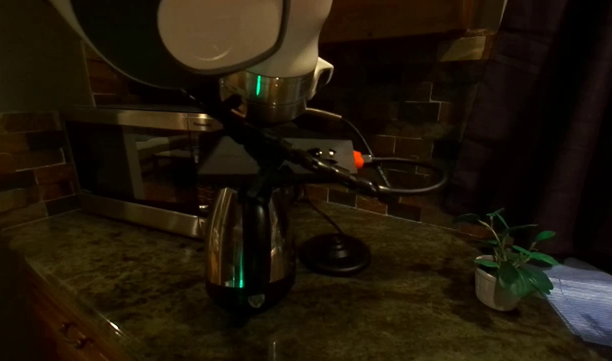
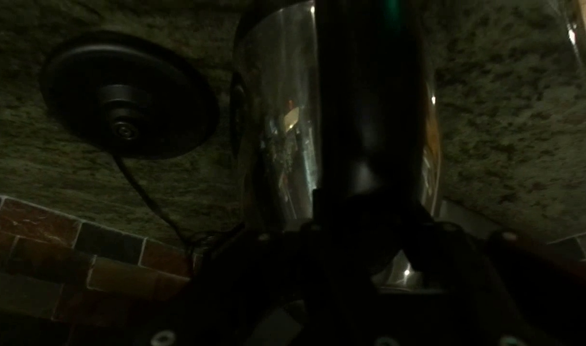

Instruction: Take the kettle off of it's stand

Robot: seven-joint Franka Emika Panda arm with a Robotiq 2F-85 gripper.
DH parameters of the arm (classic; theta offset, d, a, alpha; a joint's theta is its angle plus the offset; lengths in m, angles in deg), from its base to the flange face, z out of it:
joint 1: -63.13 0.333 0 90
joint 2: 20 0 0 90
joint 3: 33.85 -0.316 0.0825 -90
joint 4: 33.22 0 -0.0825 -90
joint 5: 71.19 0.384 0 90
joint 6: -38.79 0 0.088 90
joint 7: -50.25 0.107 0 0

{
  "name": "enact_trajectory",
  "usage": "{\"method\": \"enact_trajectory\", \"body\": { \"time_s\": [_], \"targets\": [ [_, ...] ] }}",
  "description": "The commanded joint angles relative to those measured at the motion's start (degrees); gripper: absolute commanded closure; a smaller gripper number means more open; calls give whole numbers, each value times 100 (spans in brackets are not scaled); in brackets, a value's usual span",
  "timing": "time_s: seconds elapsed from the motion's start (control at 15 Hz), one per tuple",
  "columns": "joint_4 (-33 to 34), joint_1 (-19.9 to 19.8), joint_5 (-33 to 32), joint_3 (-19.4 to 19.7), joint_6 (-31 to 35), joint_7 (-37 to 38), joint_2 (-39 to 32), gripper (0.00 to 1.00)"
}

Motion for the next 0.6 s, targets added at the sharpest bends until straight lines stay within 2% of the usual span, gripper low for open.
{"method": "enact_trajectory", "body": {
  "time_s": [0.0,0.53],
  "targets": [
    [48,-114,-127,212,-507,-450,76,88],
    [184,-407,-436,245,-615,-1291,-205,88]
  ]
}}
